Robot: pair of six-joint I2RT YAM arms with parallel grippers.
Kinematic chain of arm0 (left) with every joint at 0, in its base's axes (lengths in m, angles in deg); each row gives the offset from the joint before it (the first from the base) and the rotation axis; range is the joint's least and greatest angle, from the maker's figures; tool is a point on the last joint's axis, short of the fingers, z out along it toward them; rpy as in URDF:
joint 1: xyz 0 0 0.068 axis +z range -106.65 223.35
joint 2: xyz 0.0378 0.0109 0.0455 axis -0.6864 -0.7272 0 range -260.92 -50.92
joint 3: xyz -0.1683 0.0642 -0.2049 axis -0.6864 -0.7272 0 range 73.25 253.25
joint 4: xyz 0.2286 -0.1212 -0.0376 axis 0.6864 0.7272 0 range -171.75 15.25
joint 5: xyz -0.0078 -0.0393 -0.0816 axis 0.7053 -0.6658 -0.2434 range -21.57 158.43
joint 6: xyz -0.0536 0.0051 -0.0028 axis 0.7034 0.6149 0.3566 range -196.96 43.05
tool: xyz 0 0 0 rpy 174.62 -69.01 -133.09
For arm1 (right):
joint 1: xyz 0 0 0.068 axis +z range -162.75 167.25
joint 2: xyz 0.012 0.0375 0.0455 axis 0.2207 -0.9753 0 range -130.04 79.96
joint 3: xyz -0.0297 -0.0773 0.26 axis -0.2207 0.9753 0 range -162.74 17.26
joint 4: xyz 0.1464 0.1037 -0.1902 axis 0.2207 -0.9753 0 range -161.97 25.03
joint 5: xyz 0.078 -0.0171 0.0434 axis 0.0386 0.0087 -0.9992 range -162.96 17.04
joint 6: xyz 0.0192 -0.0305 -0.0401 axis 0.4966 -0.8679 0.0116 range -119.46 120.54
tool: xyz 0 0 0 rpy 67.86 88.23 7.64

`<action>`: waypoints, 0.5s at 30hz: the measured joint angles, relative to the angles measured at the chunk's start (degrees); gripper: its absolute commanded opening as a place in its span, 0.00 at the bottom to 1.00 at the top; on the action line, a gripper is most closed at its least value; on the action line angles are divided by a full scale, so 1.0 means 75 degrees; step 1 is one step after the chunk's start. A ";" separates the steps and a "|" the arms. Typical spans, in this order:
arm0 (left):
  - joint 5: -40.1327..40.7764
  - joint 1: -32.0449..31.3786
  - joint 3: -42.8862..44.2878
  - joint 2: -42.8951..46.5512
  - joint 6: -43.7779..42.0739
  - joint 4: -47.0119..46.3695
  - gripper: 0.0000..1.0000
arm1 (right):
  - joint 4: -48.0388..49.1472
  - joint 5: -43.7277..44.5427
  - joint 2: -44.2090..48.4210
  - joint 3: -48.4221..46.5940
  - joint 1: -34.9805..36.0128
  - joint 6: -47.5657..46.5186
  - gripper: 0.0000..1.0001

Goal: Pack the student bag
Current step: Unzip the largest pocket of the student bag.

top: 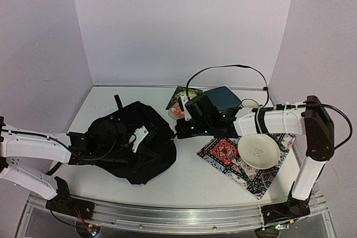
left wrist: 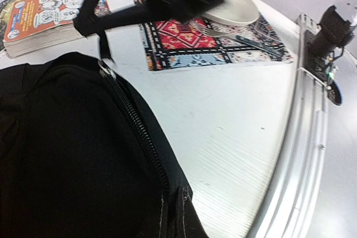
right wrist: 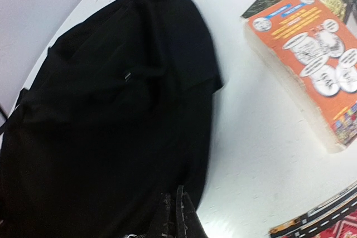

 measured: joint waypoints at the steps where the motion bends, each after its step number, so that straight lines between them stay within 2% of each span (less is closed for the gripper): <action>1: -0.0002 -0.0078 -0.0030 0.0136 0.0093 0.0078 0.00 | 0.0000 -0.0002 -0.0001 -0.0003 -0.0125 -0.0044 0.00; 8: 0.0187 -0.0290 -0.0341 0.0974 0.1164 0.0467 0.01 | -0.0005 -0.0280 -0.0525 -0.0533 -0.0633 -0.0401 0.00; 9: 0.0246 -0.0299 -0.0394 0.1124 0.1302 0.0558 0.06 | 0.0013 -0.0374 -0.0667 -0.0663 -0.0644 -0.0484 0.00; 14: 0.0496 -0.0342 -0.0588 0.1686 0.1896 0.1122 0.44 | 0.0271 -0.0779 -0.1047 -0.0841 -0.0624 -0.0770 0.00; 15: 0.0605 -0.0367 -0.0588 0.1744 0.2049 0.1216 0.47 | 0.0359 -0.0806 -0.1054 -0.0831 -0.0602 -0.0804 0.00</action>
